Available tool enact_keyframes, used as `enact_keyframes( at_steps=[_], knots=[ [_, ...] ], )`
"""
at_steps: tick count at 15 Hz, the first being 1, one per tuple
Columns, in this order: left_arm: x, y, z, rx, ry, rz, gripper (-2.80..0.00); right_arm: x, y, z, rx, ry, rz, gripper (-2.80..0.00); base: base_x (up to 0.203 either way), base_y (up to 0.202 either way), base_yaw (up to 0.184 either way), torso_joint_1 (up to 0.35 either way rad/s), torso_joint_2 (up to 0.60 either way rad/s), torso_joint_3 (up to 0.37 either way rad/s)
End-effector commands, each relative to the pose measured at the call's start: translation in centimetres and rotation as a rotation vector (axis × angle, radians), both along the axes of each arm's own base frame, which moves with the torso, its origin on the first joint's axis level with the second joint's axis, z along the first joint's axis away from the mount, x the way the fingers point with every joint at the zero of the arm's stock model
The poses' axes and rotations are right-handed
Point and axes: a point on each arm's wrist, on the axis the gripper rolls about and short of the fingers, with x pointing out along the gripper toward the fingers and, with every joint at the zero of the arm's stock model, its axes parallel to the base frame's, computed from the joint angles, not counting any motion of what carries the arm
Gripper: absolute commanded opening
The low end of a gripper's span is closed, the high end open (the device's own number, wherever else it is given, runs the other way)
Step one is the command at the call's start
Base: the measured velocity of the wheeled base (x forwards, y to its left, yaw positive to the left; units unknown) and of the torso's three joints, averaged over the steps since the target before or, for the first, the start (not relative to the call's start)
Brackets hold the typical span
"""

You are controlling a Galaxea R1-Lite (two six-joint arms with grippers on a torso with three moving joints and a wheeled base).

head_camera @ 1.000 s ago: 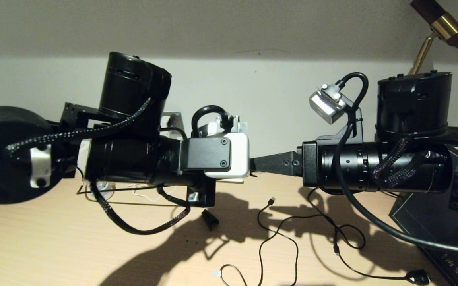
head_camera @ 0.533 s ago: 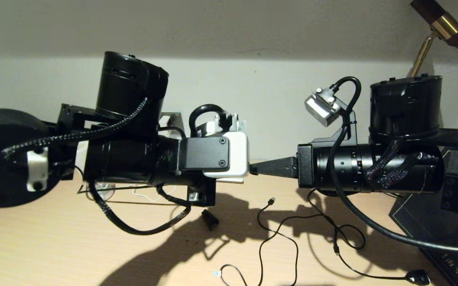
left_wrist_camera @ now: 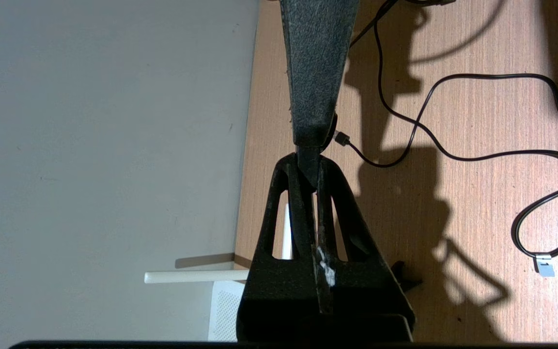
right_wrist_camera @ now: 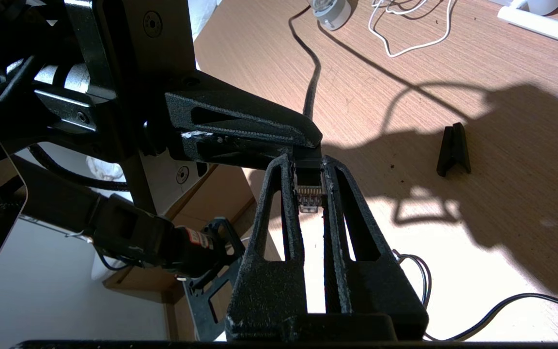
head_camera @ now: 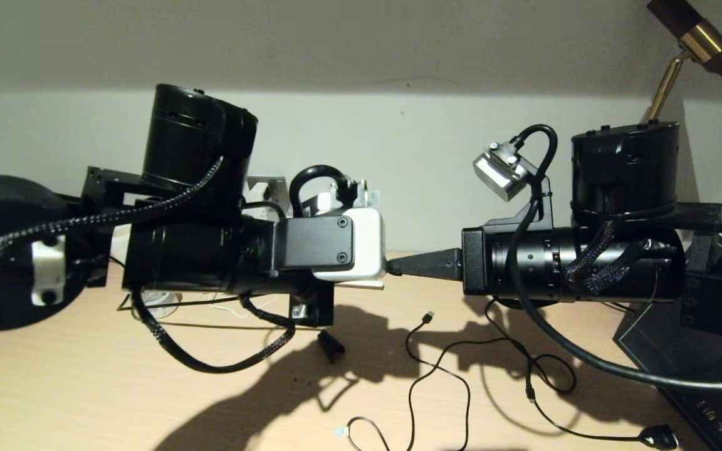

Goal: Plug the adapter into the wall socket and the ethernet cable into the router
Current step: Hand it to the other hand

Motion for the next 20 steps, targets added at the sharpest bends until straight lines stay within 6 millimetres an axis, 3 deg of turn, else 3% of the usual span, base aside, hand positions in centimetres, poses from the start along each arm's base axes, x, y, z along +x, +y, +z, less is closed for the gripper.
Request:
enact_keyframes(
  at_steps=[1, 4, 5, 10, 13, 18, 20],
  knots=[
    [0.0, -0.1, 0.0, -0.001, -0.001, -0.007, -2.8, 0.0, 0.0, 0.0, 0.001, 0.005, 0.001, -2.8, 0.0, 0.0, 0.0, 0.0, 0.0, 0.0],
    [-0.2, 0.1, 0.3, -0.012, 0.001, -0.001, -2.8, -0.1, 0.1, -0.1, 0.0, 0.008, 0.004, -2.8, 0.0, 0.0, 0.0, 0.0, 0.0, 0.0],
    [-0.2, 0.1, 0.2, -0.017, 0.012, 0.003, 0.0, -0.1, 0.1, -0.2, -0.003, 0.008, 0.0, -2.8, 0.0, 0.0, 0.0, 0.0, 0.0, 0.0],
    [-1.0, 0.8, 0.7, -0.041, -0.006, 0.015, 0.0, -0.2, -0.1, 0.0, 0.012, 0.037, -0.018, -2.8, 0.0, 0.0, 0.0, 0.0, 0.0, 0.0],
    [-2.0, 2.1, 0.9, -0.041, -0.026, 0.054, 0.0, 0.0, -0.3, 0.5, 0.045, 0.089, -0.155, -2.8, 0.0, 0.0, 0.0, 0.0, 0.0, 0.0],
    [-1.2, 1.4, 0.1, -0.212, -0.238, 0.004, 0.0, 0.2, -1.0, 4.7, 0.229, 0.416, -0.219, -2.8, 0.0, 0.0, 0.0, 0.0, 0.0, 0.0],
    [-0.5, 0.7, -0.6, -0.238, -0.327, -0.063, 0.0, 1.0, -2.0, 5.6, 0.256, 0.579, -0.109, -2.8, 0.0, 0.0, 0.0, 0.0, 0.0, 0.0]
  ],
)
